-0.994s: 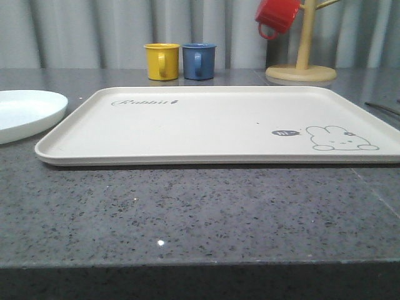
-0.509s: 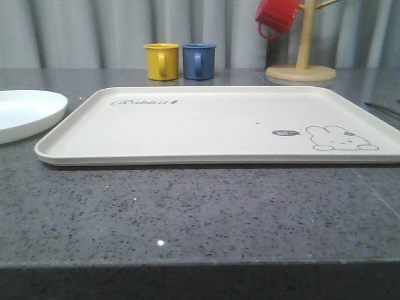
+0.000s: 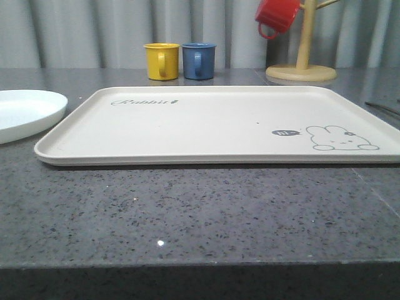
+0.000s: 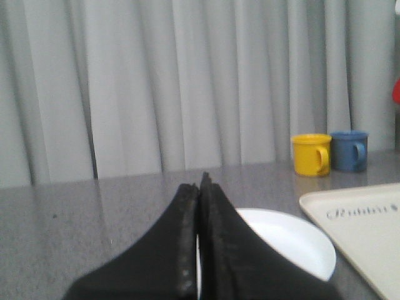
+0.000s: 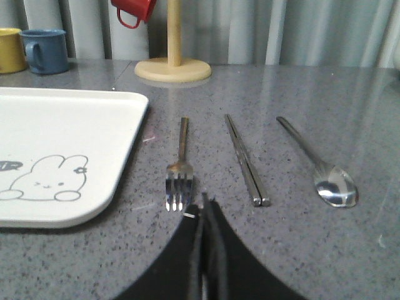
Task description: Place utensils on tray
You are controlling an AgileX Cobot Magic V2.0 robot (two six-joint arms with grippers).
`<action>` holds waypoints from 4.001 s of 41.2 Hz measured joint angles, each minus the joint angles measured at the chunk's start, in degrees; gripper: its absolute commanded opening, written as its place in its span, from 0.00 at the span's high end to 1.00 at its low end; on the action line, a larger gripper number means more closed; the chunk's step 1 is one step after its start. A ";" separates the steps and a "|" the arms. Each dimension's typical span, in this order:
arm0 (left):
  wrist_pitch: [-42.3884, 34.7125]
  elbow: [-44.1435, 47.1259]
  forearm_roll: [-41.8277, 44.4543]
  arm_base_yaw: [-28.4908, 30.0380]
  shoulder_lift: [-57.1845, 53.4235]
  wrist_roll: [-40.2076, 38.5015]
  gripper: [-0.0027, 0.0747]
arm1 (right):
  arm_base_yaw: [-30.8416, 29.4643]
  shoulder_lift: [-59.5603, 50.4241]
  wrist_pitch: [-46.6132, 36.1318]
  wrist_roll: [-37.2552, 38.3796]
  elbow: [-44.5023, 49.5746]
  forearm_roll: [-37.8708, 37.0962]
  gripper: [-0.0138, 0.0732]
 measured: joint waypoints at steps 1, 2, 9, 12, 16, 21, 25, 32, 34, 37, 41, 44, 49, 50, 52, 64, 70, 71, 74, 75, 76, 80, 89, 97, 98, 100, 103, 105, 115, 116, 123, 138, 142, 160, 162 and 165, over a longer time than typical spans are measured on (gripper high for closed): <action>-0.13 -0.58 0.00 0.00 0.00 0.00 0.99 | 0.00 0.00 0.13 0.00 -0.75 0.00 0.93; -0.13 -1.60 0.00 0.00 0.00 0.00 0.99 | 0.00 0.00 0.27 0.00 -1.66 0.00 0.93; 3.22 -11.69 0.00 0.00 0.34 0.00 0.99 | 0.00 0.00 4.64 0.00 -11.83 0.00 0.93; 7.32 -16.35 0.00 0.00 2.19 0.00 0.99 | 0.00 0.56 8.12 0.00 -16.63 0.00 0.93; 15.27 -22.67 0.00 0.00 7.48 0.00 0.99 | 0.00 4.38 13.07 0.00 -22.86 0.00 0.93; 24.15 -28.27 0.00 0.00 15.03 0.00 0.99 | 0.00 11.04 17.52 0.00 -28.36 0.00 0.93; 27.94 -30.39 0.00 0.00 19.81 0.00 0.99 | 0.00 15.49 19.12 0.00 -30.53 0.00 0.93; 28.27 -30.99 0.00 0.00 21.83 0.00 0.96 | 0.00 18.05 19.58 0.00 -30.90 0.00 0.84; 28.27 -30.99 0.00 0.00 21.83 0.00 0.87 | 0.00 18.05 19.58 0.00 -31.00 0.00 0.74; 28.27 -31.10 0.00 0.00 21.83 0.00 0.68 | 0.00 18.05 19.63 0.00 -31.09 0.00 0.53; 28.27 -31.19 0.00 0.00 21.83 0.00 0.30 | 0.00 18.05 19.73 0.00 -31.09 0.00 0.27; 28.27 -31.23 0.00 0.00 21.83 0.00 0.13 | 0.00 18.05 19.87 0.00 -31.09 0.00 0.14; 28.27 -31.32 0.00 0.00 21.83 0.00 0.10 | 0.00 18.05 20.13 0.00 -31.09 0.00 0.10; 28.27 -31.32 0.00 0.00 21.83 0.00 0.10 | 0.00 18.05 20.13 0.00 -31.09 0.00 0.10; 28.27 -31.32 -0.51 0.00 21.83 0.00 0.10 | 0.00 18.05 20.17 0.00 -31.09 0.00 0.10; 33.67 -33.68 -3.07 -2.25 29.91 2.28 0.10 | 0.00 18.05 20.31 0.00 -31.09 0.00 0.10; 40.18 -39.61 -3.20 -6.82 39.99 3.84 0.10 | 0.00 18.05 20.31 0.00 -31.09 0.00 0.10; 41.19 -40.54 -3.20 -7.77 42.05 4.15 0.10 | 0.00 18.05 20.31 0.00 -31.09 0.00 0.10; 45.13 -44.02 -2.93 -10.29 47.19 4.59 0.12 | 0.00 18.05 20.31 0.00 -31.09 0.00 0.10; 46.64 -45.33 -2.64 -10.95 49.27 4.64 0.14 | 0.00 18.05 20.31 0.00 -31.09 0.00 0.10; 47.81 -46.29 -2.37 -11.77 51.41 4.74 0.16 | 0.00 18.05 20.31 0.00 -31.09 0.00 0.10; 53.09 -50.62 -0.66 -14.05 58.14 5.10 0.24 | 0.00 18.05 20.31 0.00 -31.09 0.00 0.10; 62.26 -59.06 1.00 -16.15 73.18 5.10 0.40 | 0.00 18.05 20.40 0.00 -31.09 0.00 0.10; 66.83 -63.78 2.98 -16.21 83.31 5.18 0.40 | 0.00 18.05 20.40 0.00 -31.09 0.00 0.10; 66.87 -63.98 3.02 -16.21 84.43 5.18 0.40 | 0.00 18.05 20.40 0.00 -31.09 0.00 0.10; 66.97 -64.59 3.24 -16.21 85.81 5.18 0.40 | 0.00 18.05 20.40 0.00 -31.09 0.00 0.10; 66.97 -64.81 3.38 -16.21 87.31 5.18 0.40 | 0.00 18.05 20.40 0.00 -31.09 0.00 0.10; 67.01 -64.95 3.37 -16.21 87.93 5.18 0.40 | 0.00 18.05 20.40 0.00 -31.09 0.00 0.10; 67.12 -64.97 3.37 -16.21 89.51 6.10 0.58 | 0.00 18.05 20.40 0.00 -31.09 0.00 0.10; 67.12 -64.97 3.37 -16.21 89.57 6.10 0.63 | 0.00 18.05 20.40 0.00 -31.09 0.00 0.10; 67.12 -65.07 3.60 -16.21 89.66 6.23 0.85 | 0.00 18.05 20.40 0.00 -31.09 0.00 0.10; 67.52 -67.06 5.09 -16.44 89.53 6.86 0.99 | 0.00 18.05 20.40 0.00 -31.09 0.00 0.10; 68.44 -69.21 6.12 -17.71 88.47 6.86 0.99 | 0.00 18.05 20.40 0.00 -31.09 0.00 0.10; 70.82 -85.26 11.04 -35.14 87.44 5.40 0.99 | 0.00 18.05 20.40 0.00 -31.09 0.00 0.10; 70.82 -86.08 11.24 -37.22 88.27 5.10 0.99 | 0.00 18.05 20.40 0.00 -31.09 0.00 0.10; 70.82 -86.56 11.24 -39.88 89.98 5.02 0.99 | 0.00 18.05 20.40 0.00 -31.09 0.00 0.10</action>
